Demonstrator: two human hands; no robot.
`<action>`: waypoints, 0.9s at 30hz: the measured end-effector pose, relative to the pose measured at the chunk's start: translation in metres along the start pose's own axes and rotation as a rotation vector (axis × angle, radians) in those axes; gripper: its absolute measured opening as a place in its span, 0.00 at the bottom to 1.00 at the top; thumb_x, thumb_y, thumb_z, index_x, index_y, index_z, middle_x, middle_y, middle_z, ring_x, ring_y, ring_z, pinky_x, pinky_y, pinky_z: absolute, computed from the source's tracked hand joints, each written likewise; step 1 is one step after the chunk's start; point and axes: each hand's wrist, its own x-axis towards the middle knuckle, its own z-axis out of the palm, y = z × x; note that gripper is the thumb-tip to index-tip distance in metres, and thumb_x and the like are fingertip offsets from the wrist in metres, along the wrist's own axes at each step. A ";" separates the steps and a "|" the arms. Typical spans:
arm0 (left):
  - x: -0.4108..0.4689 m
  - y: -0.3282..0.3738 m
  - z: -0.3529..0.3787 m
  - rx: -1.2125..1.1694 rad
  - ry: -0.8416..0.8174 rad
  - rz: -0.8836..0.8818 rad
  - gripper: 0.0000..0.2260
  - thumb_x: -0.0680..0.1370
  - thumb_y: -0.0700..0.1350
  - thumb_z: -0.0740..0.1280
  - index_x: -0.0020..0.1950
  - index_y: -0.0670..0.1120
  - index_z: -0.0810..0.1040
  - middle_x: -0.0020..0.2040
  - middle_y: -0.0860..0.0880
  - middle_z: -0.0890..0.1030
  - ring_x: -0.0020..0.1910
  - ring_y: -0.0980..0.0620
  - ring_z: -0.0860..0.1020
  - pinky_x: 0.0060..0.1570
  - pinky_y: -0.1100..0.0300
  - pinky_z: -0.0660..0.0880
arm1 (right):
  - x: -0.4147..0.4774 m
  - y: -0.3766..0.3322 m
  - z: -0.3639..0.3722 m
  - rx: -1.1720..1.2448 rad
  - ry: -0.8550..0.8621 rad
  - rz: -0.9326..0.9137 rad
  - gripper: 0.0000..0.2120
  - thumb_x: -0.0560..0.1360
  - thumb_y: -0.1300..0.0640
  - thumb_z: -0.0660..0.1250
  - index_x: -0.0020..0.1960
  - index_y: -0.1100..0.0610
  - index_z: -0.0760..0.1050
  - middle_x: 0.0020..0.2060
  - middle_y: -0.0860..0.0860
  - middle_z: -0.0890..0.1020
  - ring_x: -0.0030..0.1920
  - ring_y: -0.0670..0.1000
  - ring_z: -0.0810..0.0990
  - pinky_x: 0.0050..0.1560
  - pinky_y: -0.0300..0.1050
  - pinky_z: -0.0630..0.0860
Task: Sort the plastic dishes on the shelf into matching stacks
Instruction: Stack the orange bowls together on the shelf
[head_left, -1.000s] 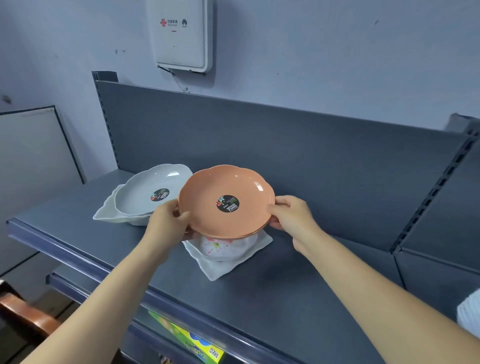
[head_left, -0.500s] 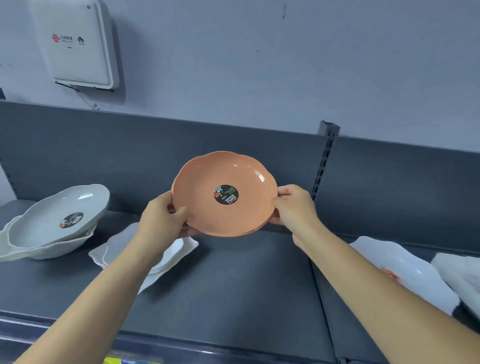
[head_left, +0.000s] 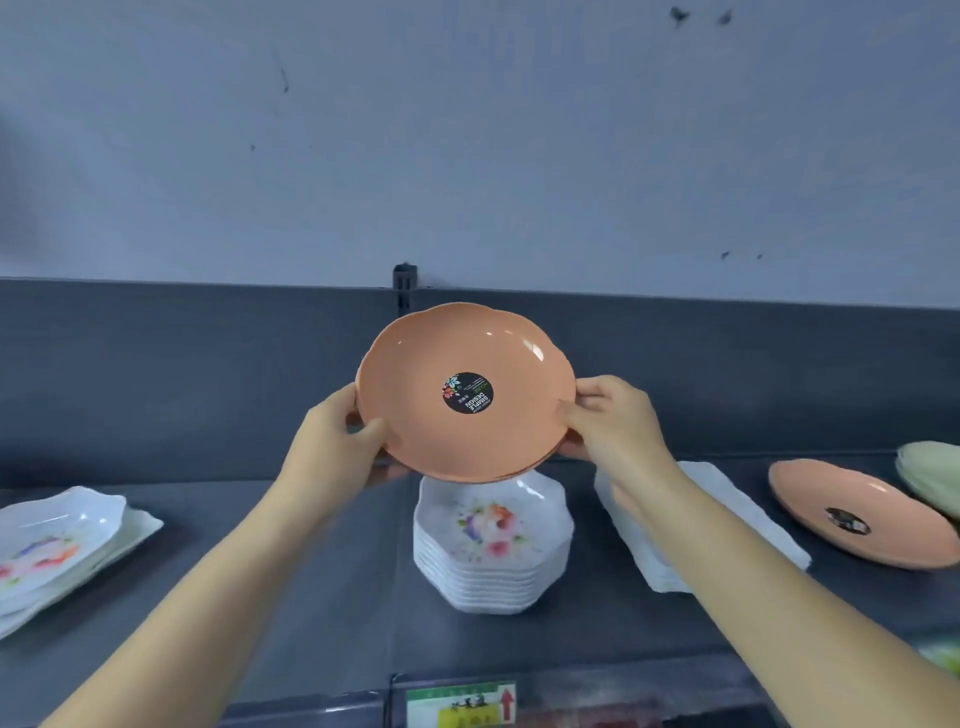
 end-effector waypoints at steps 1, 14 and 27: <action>-0.004 0.001 0.020 -0.012 -0.021 -0.003 0.13 0.76 0.32 0.58 0.54 0.42 0.79 0.48 0.40 0.82 0.39 0.42 0.84 0.40 0.58 0.83 | -0.001 0.002 -0.023 0.022 0.007 0.004 0.10 0.74 0.67 0.67 0.54 0.61 0.76 0.48 0.55 0.83 0.45 0.54 0.85 0.36 0.42 0.83; -0.040 -0.001 0.236 -0.039 -0.350 -0.033 0.12 0.77 0.34 0.62 0.59 0.44 0.77 0.48 0.42 0.81 0.37 0.50 0.84 0.40 0.58 0.82 | -0.009 0.050 -0.252 0.067 0.242 0.108 0.10 0.73 0.67 0.69 0.54 0.61 0.76 0.49 0.55 0.83 0.48 0.56 0.84 0.43 0.49 0.84; -0.012 -0.020 0.382 0.321 -0.683 -0.010 0.08 0.72 0.40 0.69 0.49 0.45 0.75 0.43 0.49 0.78 0.39 0.51 0.72 0.39 0.61 0.69 | 0.023 0.113 -0.372 -0.056 0.478 0.223 0.10 0.73 0.68 0.69 0.49 0.55 0.77 0.47 0.53 0.82 0.50 0.56 0.83 0.35 0.42 0.81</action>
